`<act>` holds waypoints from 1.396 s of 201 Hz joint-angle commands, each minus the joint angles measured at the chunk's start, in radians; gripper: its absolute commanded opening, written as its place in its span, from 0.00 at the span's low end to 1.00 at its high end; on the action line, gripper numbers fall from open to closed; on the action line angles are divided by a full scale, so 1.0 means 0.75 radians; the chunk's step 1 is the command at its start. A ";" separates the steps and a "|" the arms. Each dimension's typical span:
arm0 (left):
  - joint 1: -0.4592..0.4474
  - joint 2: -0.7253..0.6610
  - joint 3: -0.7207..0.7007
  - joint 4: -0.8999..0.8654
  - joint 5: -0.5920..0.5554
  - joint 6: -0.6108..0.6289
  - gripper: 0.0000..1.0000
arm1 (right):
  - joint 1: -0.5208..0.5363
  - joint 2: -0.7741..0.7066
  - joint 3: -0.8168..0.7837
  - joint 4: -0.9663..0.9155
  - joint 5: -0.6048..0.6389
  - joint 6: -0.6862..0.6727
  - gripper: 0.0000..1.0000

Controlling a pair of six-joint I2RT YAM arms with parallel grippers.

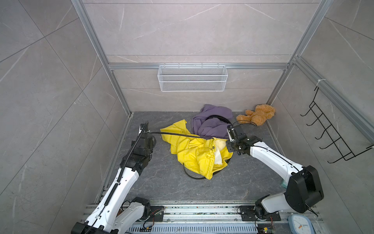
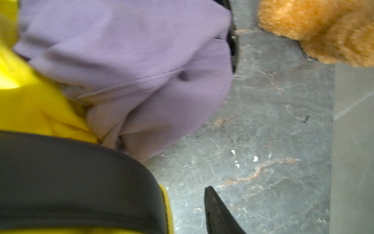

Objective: Remove the belt from the trousers

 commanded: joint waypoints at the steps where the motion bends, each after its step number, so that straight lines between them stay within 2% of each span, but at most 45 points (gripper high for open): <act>1: 0.095 -0.046 0.063 -0.005 -0.092 -0.067 0.00 | -0.082 -0.057 -0.044 -0.055 0.082 0.047 0.45; 34: 0.228 -0.034 0.075 -0.064 -0.051 -0.098 0.00 | -0.209 -0.087 -0.077 -0.063 0.068 0.105 0.39; 51: 0.240 -0.031 0.072 -0.076 -0.034 -0.109 0.00 | -0.235 -0.115 -0.094 -0.027 0.023 0.105 0.39; 71: 0.240 -0.032 0.036 -0.083 0.088 -0.152 0.00 | -0.234 -0.121 -0.096 0.015 -0.051 0.084 0.37; 96: 0.221 -0.019 -0.032 -0.115 0.186 -0.251 0.00 | -0.228 -0.108 -0.118 0.087 -0.140 0.062 0.26; 141: 0.093 -0.028 -0.146 -0.224 0.116 -0.408 0.00 | -0.213 -0.077 -0.125 0.100 -0.155 0.047 0.25; 147: 0.079 -0.029 -0.149 -0.243 0.098 -0.425 0.09 | -0.214 -0.074 -0.123 0.099 -0.158 0.046 0.25; 165: 0.048 -0.037 -0.135 -0.277 0.074 -0.447 0.43 | -0.212 -0.066 -0.121 0.093 -0.159 0.045 0.25; 185: -0.011 -0.032 -0.095 -0.277 0.059 -0.415 0.60 | -0.208 -0.063 -0.123 0.097 -0.167 0.045 0.25; 196: -0.102 0.000 -0.044 -0.279 0.010 -0.389 0.65 | -0.206 -0.063 -0.125 0.099 -0.171 0.044 0.26; 214: -0.340 0.099 0.068 -0.261 -0.070 -0.304 0.72 | -0.197 -0.065 -0.125 0.105 -0.180 0.043 0.27; 231: -0.524 0.235 0.171 -0.168 -0.015 -0.168 0.76 | -0.186 -0.069 -0.125 0.108 -0.180 0.038 0.29; 242: -0.566 0.342 0.251 -0.119 0.167 -0.078 0.77 | -0.180 -0.067 -0.125 0.110 -0.182 0.036 0.29; 250: -0.607 0.418 0.306 -0.093 0.201 -0.065 0.78 | -0.175 -0.065 -0.123 0.109 -0.182 0.035 0.30; 257: -0.638 0.477 0.345 -0.050 0.350 0.000 0.79 | -0.174 -0.063 -0.123 0.108 -0.182 0.035 0.30; 270: -0.700 0.583 0.407 0.019 0.499 0.091 0.79 | -0.171 -0.063 -0.123 0.108 -0.186 0.035 0.31; 280: -0.722 0.646 0.436 0.061 0.686 0.175 0.79 | -0.170 -0.063 -0.123 0.108 -0.188 0.034 0.31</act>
